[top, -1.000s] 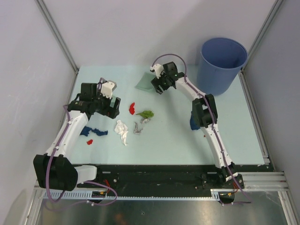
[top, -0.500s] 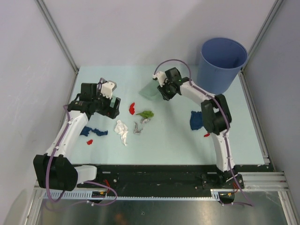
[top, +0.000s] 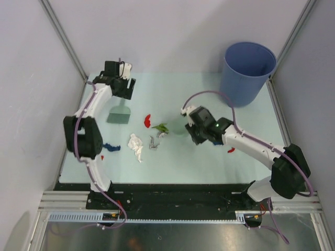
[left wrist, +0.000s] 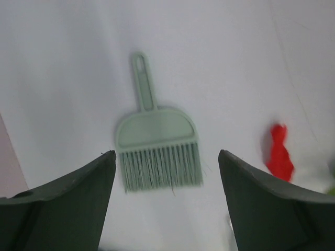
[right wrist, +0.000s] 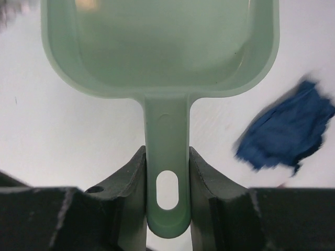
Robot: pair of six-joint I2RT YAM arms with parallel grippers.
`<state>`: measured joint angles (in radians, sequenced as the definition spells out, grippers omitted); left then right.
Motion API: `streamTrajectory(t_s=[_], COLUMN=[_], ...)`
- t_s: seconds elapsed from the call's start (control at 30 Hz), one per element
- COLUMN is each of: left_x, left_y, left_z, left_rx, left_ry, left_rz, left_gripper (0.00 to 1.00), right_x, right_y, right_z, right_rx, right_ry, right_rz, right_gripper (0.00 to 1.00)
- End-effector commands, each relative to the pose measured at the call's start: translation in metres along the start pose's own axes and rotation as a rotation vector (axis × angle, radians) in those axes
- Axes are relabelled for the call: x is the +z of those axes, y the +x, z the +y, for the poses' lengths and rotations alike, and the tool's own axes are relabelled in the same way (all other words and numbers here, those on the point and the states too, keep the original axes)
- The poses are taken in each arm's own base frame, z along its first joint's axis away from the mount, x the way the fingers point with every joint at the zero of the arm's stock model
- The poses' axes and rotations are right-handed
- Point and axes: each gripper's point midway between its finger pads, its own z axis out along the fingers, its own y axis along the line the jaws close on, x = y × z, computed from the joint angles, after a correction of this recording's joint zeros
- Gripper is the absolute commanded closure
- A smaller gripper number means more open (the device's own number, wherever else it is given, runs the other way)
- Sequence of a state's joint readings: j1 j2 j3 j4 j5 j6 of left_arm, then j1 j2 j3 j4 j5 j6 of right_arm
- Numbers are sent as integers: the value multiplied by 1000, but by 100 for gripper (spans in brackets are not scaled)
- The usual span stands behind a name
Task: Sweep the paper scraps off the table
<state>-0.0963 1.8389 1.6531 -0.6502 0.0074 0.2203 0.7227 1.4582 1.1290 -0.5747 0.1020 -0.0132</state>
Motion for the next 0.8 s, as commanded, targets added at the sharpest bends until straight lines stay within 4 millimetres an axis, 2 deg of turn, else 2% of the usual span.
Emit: streamTrajectory(t_s=[0.0,0.03,0.07,0.1,0.13,0.17,0.2,0.23,0.27,0.3,0.47,0.6,0.7,0.73,0.77], left_x=[42,53,73,79,87,106,108,113,126,128,147,156,162,167,168], left_y=[-6,-3,12,5,7,23,13,14,24,21,39,57,62,70,71], left_z=[26,28,28,38,40,40,50,52,51,53,48,34,23,21,19], left_rx=[-31,-31,-35,-51,-60,-74,-91,-100,-102,-97,-63,-61,-57,-54,-56], left_ry=[-97,-96,-86,-101,-96,-83,-98,-94,-86,-95,-68,4,48,57,66], left_rz=[54,74,127,115,126,179,156,165,195,190,244,285,298,317,321], left_gripper=[17,16,16,15,15,15,15,16,16,16,21,29,40,49,53], right_x=[-19,-21,-23,-27,-29,-31,-33,-33,-33,-32,-20,-14,-13,-14,-15], right_y=[57,64,68,71,73,70,69,68,69,72,99,113,122,125,126], right_z=[18,21,22,23,27,33,35,35,35,36,43,57,69,77,81], right_rx=[36,48,54,71,81,74,82,91,116,127,142,112,88,62,53], right_ry=[44,39,34,24,6,-24,-31,-28,-22,-20,32,17,-6,-26,-35], right_rz=[119,126,122,115,116,101,88,86,90,100,221,281,317,323,329], right_gripper=[100,100,100,100,100,100,100,100,100,100,100,100,100,100,100])
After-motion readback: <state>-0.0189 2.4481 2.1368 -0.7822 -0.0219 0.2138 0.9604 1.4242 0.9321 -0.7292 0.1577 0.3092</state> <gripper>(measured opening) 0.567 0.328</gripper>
